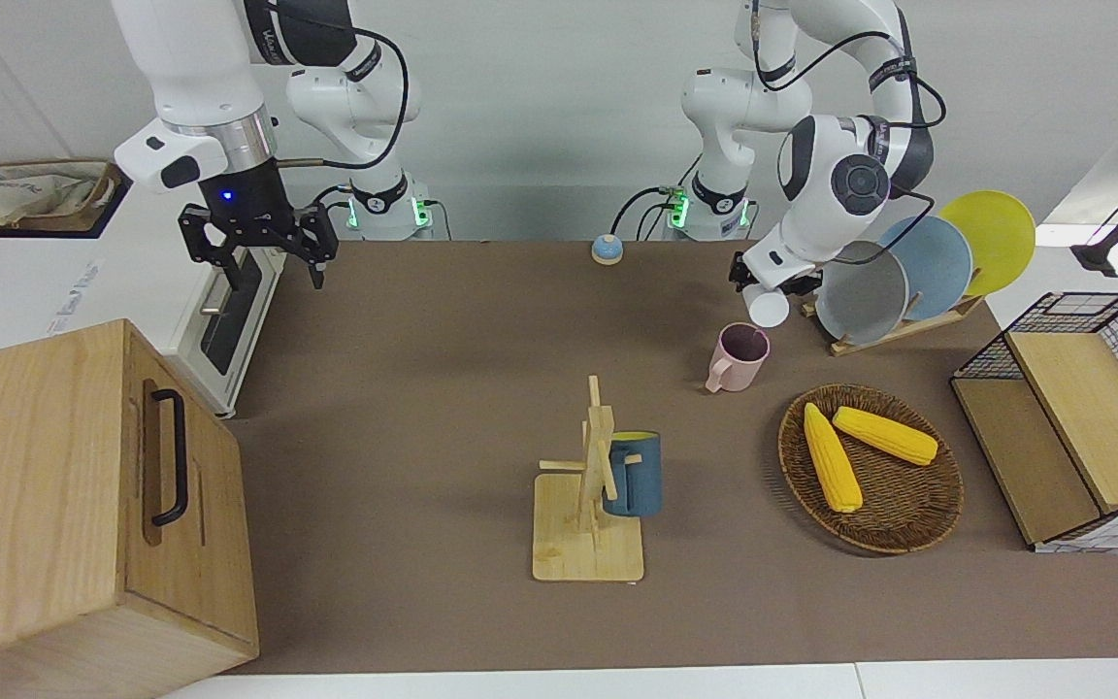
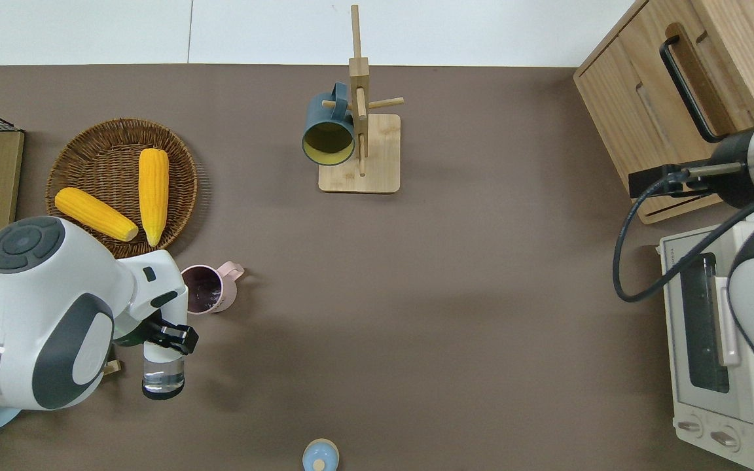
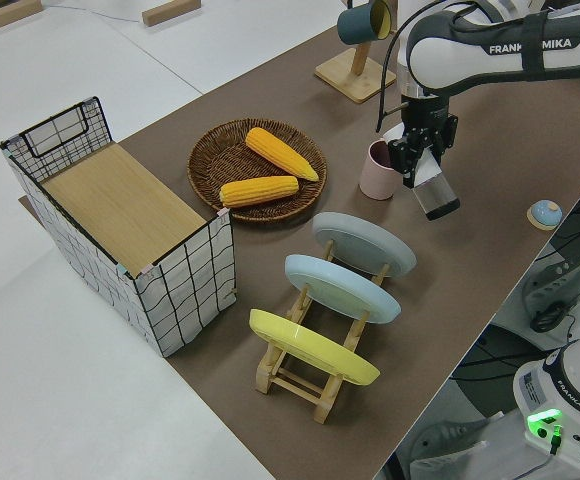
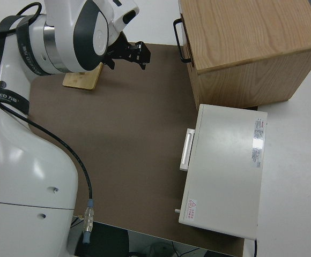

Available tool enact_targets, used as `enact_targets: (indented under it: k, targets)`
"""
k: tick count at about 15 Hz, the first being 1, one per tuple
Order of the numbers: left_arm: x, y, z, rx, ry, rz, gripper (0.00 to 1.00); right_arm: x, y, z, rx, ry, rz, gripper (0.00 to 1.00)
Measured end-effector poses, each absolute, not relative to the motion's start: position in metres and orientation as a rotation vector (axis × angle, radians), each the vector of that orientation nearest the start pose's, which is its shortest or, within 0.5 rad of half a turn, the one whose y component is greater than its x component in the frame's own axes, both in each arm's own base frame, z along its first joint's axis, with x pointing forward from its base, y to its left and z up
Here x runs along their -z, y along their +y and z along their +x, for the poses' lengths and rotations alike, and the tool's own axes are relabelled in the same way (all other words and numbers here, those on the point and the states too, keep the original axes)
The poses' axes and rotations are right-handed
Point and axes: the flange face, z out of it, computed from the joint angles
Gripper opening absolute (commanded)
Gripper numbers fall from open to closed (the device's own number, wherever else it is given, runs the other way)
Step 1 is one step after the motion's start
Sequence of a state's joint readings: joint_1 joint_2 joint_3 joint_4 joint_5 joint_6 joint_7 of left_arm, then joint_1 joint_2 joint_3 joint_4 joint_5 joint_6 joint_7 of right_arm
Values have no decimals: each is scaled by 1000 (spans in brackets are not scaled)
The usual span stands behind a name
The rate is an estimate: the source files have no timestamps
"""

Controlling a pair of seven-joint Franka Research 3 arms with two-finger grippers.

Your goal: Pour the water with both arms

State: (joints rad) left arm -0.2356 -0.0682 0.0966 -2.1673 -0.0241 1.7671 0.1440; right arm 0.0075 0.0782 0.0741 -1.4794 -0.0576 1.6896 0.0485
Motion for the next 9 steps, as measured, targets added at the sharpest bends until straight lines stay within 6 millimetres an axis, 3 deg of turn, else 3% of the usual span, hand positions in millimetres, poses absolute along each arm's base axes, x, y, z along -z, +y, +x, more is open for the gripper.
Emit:
enact_targets:
  k: [9]
  targets:
    - [-397, -69, 478, -570, 428, -3089, 0, -635, 41, 590, 215, -56, -3177, 981]
